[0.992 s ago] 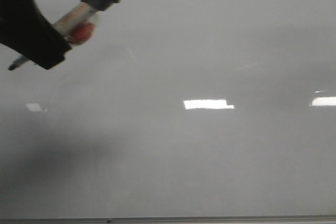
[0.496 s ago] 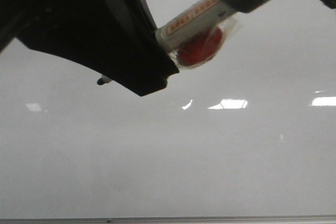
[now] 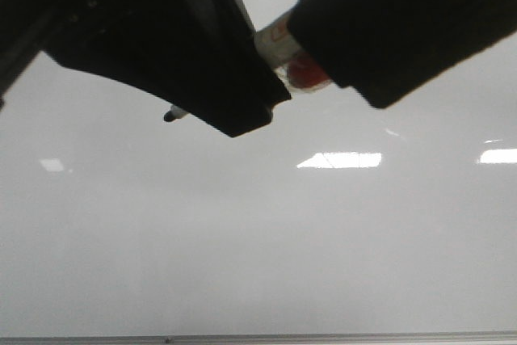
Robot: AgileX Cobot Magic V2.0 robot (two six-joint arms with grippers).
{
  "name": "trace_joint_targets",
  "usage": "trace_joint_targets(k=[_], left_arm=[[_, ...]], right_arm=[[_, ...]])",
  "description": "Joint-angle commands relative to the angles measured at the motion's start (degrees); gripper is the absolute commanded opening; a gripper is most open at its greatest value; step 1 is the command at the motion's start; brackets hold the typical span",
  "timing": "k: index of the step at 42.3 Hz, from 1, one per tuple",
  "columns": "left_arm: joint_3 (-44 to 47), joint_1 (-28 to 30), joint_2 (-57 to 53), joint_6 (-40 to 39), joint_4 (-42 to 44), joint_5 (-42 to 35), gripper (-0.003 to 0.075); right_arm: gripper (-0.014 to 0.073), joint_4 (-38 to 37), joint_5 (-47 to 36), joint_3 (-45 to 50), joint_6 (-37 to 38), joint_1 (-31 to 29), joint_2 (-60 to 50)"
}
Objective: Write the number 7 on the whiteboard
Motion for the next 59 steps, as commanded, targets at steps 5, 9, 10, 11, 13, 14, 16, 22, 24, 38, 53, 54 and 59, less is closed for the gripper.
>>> trace_joint_targets(k=[5,9,10,11,13,14,16,22,24,38,53,54,59], left_arm=[[-1.96,-0.32,-1.79,0.0,-0.97,-3.25,-0.0013],[-1.96,-0.32,-1.79,0.0,-0.97,-3.25,-0.0013],[-1.96,-0.32,-1.79,0.0,-0.97,-3.35,-0.0013],[-1.96,-0.32,-1.79,0.0,-0.97,-3.59,-0.0013],[-1.96,-0.32,-1.79,-0.49,-1.07,-4.02,-0.0006],[-1.96,-0.32,-1.79,-0.61,-1.07,-4.3,-0.0004],[-1.96,-0.32,-1.79,-0.61,-1.07,-4.58,0.0017],[-1.96,-0.32,-1.79,-0.61,-1.07,-6.12,0.0181],[-1.96,-0.32,-1.79,-0.61,-1.07,-6.51,0.0283],[-1.96,-0.32,-2.62,-0.61,-1.07,-6.97,0.0573],[-1.24,3.86,-18.72,-8.41,-1.25,0.56,0.0425],[-0.87,4.39,-20.42,-9.0,-1.25,0.85,0.042],[1.94,6.85,-27.13,-10.33,-1.25,2.32,0.0307]], right_arm=[[0.0167,2.93,-1.38,-2.2,-0.84,0.22,-0.41],[-0.0041,3.24,-1.51,-2.2,-0.84,0.22,-0.41],[-0.0078,3.24,-1.51,-2.2,-0.84,0.22,-0.41],[-0.0065,3.24,-1.55,-2.2,-0.84,0.22,-0.41],[-0.0062,3.24,-1.55,-2.2,-0.84,0.22,-0.41],[-0.0062,3.24,-1.55,-2.2,-0.84,0.22,-0.41],[-0.0062,3.24,-1.55,-2.2,-0.84,0.22,-0.41],[-0.0061,3.24,-1.96,-2.2,-0.84,0.22,-0.41],[-0.0061,3.24,-2.19,-2.2,-0.84,0.22,-0.41],[-0.0061,3.18,-3.26,-2.2,-0.84,0.22,-0.41],[-0.0061,3.13,-3.22,-2.2,-0.84,-4.05,-0.41],[-0.0061,3.13,-3.22,-2.2,-0.84,-4.12,-0.41],[-0.0061,3.13,-3.22,-2.2,-0.84,-4.12,-0.41]])
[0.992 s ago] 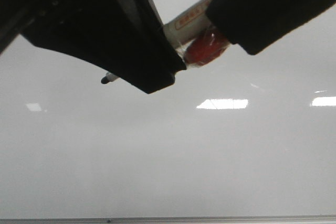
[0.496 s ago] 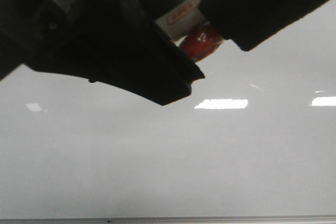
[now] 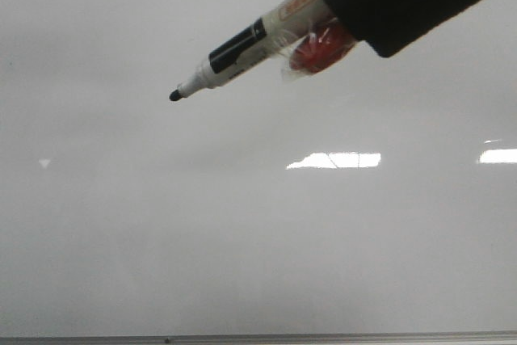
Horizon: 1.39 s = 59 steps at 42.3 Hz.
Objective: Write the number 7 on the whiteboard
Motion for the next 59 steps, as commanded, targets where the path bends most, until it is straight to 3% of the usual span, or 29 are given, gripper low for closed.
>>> trace_joint_targets(k=[1,9,21,29,32,45,59], left_arm=[[0.58,1.68,-5.09,-2.19,-0.89,-1.65,0.0265],[4.51,3.92,-14.29,-2.33,-0.89,1.14,-0.0024],[7.45,3.92,-19.46,-2.43,-0.89,1.62,-0.002],[7.45,3.92,-19.46,-2.43,-0.89,1.49,-0.002],[7.45,3.92,-19.46,-2.43,-0.89,1.49,-0.002],[7.45,3.92,-19.46,-2.43,-0.89,1.49,-0.002],[7.45,3.92,-19.46,-2.43,-0.89,1.82,-0.002]], right_arm=[[-0.0061,1.79,-2.72,-2.0,-0.7,-0.42,-0.54],[-0.0061,1.79,-2.72,-2.0,-0.7,-0.42,-0.54],[-0.0061,1.79,-6.43,-2.0,-0.47,-0.44,-0.09],[-0.0061,1.79,-24.51,-3.01,-0.47,-0.55,6.15],[-0.0061,1.79,-27.68,-5.63,-0.47,-0.55,10.34],[-0.0061,1.79,-19.76,-24.03,-0.31,-3.72,30.5],[-0.0061,1.79,-16.8,-30.7,0.3,-7.38,39.13]])
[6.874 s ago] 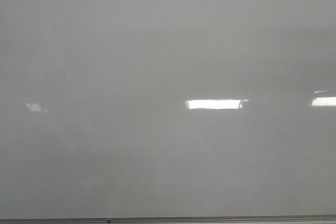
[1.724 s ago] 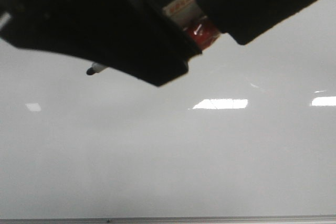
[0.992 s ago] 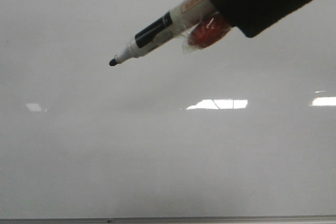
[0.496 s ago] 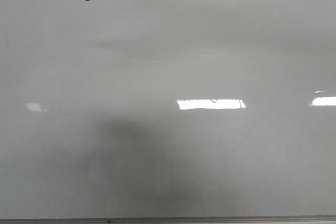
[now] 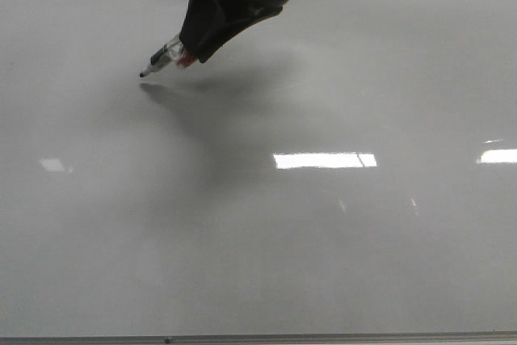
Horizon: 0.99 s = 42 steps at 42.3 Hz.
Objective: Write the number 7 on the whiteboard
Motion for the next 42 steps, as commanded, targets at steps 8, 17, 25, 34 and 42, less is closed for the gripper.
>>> trace_joint_targets(k=[8,17,25,34,42], left_arm=[[-1.36,0.05,0.23,-0.58,-0.89,-4.0,-0.002],[-1.36,0.05,0.23,-0.58,-0.89,-4.0,-0.002],[-1.36,0.05,0.23,-0.58,-0.89,-4.0,-0.002],[-1.36,0.05,0.23,-0.58,-0.89,-4.0,-0.002],[-1.36,0.05,0.23,-0.58,-0.89,-4.0,-0.002]], right_arm=[[-0.0061,0.95,-1.74,-2.74,-0.03,-0.45,-0.85],[-0.006,0.95,-1.56,-2.58,0.07,-1.32,-0.97],[-0.006,0.95,2.11,-2.45,0.4,-5.49,-1.17],[-0.006,-1.04,4.32,-0.88,0.4,-10.4,-3.45],[-0.006,-2.56,4.72,1.83,0.4,-14.1,-6.61]])
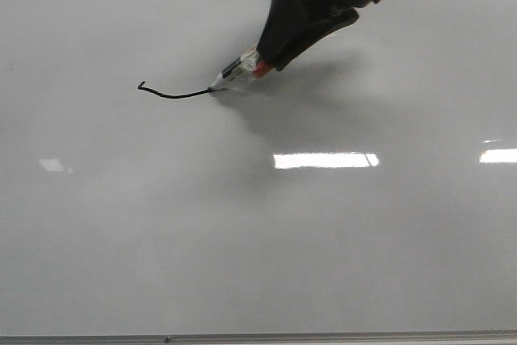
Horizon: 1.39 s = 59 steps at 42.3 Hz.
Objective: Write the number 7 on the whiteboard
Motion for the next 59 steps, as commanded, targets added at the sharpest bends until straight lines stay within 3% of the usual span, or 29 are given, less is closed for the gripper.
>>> trace_joint_targets(k=[1,10,29,34,41,49,53,59], left_arm=[[-1.4,0.05,0.23,-0.49,-0.89,-4.0,-0.002],[-1.4,0.05,0.23,-0.49,-0.89,-4.0,-0.002],[-1.4,0.05,0.23,-0.49,-0.89,-4.0,-0.002],[-1.4,0.05,0.23,-0.49,-0.89,-4.0,-0.002],[-1.4,0.05,0.23,-0.49,-2.01,-4.12,-0.002],[-1.4,0.05,4.51,-0.31,-2.28,-4.13,-0.0016],[-1.4,0.05,9.85,0.03,-2.17,-3.01,0.0092],[-1.4,0.05,16.34,0.13,1.12,-5.15,0.047]], right_arm=[[-0.006,-3.56,-6.94,-0.05,0.29,-3.01,-3.38],[-0.006,-3.61,-6.53,2.32,0.24,-1.79,-3.17],[-0.006,-3.61,-9.1,4.78,-0.14,8.05,5.65],[-0.006,-3.61,-4.85,4.78,-1.21,9.76,0.8],[-0.006,-3.61,4.19,3.9,-8.91,14.78,-10.54],[-0.006,-3.73,11.48,0.61,-11.05,20.27,-15.0],[-0.006,-3.91,14.34,-1.93,-11.05,23.4,-15.08],[-0.006,-3.91,15.85,-3.48,-11.05,26.61,-15.08]])
